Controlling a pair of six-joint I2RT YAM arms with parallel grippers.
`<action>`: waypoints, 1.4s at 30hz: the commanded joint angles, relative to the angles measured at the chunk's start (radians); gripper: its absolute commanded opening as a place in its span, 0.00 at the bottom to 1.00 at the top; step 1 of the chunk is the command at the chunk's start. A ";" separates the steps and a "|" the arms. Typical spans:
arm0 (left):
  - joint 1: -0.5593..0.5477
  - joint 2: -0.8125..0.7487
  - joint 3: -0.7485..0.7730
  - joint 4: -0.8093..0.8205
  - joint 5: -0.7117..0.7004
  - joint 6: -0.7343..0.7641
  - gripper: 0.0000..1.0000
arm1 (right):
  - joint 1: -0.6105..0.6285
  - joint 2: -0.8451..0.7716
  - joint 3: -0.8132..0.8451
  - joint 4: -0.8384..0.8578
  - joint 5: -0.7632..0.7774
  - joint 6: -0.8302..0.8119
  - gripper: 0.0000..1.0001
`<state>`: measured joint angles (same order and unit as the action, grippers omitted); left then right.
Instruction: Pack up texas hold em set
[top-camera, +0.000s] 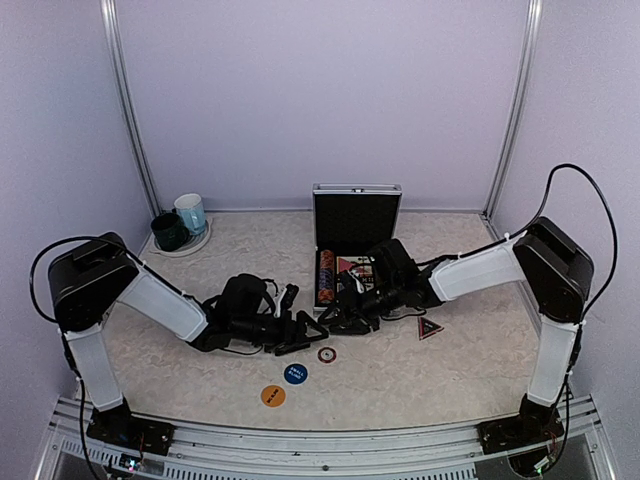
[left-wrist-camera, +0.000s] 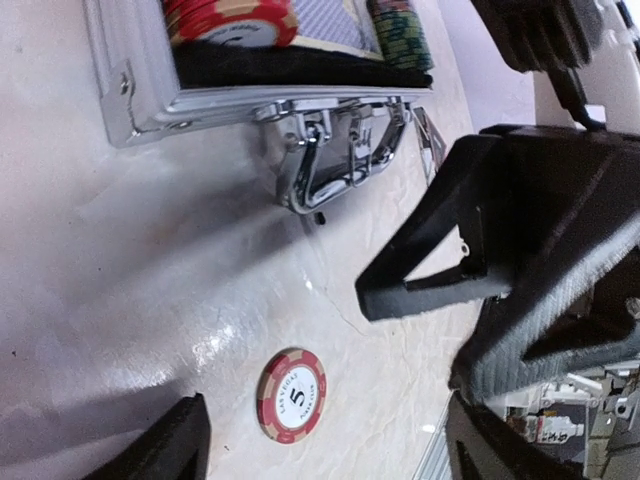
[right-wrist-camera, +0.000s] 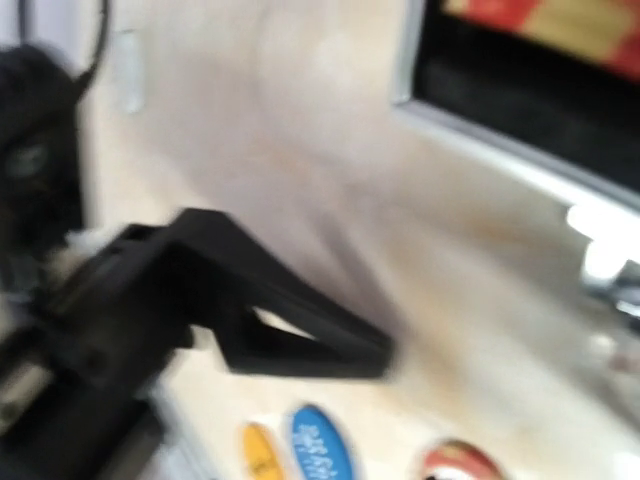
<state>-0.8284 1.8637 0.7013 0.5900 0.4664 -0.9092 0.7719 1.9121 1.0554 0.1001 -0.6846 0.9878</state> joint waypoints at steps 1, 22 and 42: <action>0.018 -0.022 -0.080 -0.209 -0.101 0.008 0.90 | 0.011 -0.057 0.041 -0.315 0.195 -0.216 0.43; 0.141 -0.516 -0.152 -0.536 -0.301 0.085 0.99 | 0.215 0.231 0.641 -1.054 0.591 -0.707 0.55; 0.170 -0.659 -0.187 -0.619 -0.340 0.095 0.99 | 0.322 0.408 0.804 -1.243 0.747 -0.744 0.62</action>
<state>-0.6662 1.2148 0.5251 -0.0174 0.1413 -0.8284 1.0660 2.2734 1.8294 -1.0813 0.0063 0.2562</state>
